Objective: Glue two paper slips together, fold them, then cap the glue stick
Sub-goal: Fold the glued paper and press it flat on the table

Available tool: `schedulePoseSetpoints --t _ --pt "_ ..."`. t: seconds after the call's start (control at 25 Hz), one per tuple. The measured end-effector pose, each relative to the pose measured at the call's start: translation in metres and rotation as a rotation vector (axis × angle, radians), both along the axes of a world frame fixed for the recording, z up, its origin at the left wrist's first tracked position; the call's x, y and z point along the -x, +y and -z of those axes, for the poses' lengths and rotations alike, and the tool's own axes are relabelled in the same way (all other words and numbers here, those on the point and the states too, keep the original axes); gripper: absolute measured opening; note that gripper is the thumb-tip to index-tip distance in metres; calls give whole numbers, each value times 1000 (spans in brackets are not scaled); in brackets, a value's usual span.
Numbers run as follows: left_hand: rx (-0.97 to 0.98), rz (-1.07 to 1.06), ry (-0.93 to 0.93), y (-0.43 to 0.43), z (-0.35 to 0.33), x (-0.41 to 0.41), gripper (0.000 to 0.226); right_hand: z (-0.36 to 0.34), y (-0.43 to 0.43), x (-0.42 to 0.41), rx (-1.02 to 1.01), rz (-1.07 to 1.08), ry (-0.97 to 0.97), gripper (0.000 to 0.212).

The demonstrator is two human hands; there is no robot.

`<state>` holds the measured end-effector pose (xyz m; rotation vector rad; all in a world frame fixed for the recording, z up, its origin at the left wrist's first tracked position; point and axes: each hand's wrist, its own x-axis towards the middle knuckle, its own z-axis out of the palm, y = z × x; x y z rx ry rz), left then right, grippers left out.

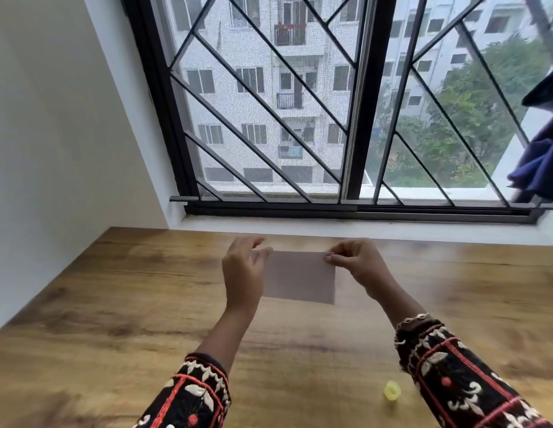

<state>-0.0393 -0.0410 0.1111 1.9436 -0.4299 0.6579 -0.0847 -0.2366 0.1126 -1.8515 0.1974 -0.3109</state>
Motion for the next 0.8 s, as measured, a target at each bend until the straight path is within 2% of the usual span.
schedulePoseSetpoints --t 0.08,0.2,0.36,0.8 --pt "-186 168 -63 -15 -7 3 18 -3 4 -3 94 -23 6 5" --pt "-332 309 12 -35 -10 5 13 -6 11 -6 186 -40 -11 2" --pt "-326 316 78 -41 -13 -1 3 -12 16 -8 258 -14 -30 2" --pt "-226 301 121 -34 -20 -4 5 -20 22 -12 295 -97 -29 8"
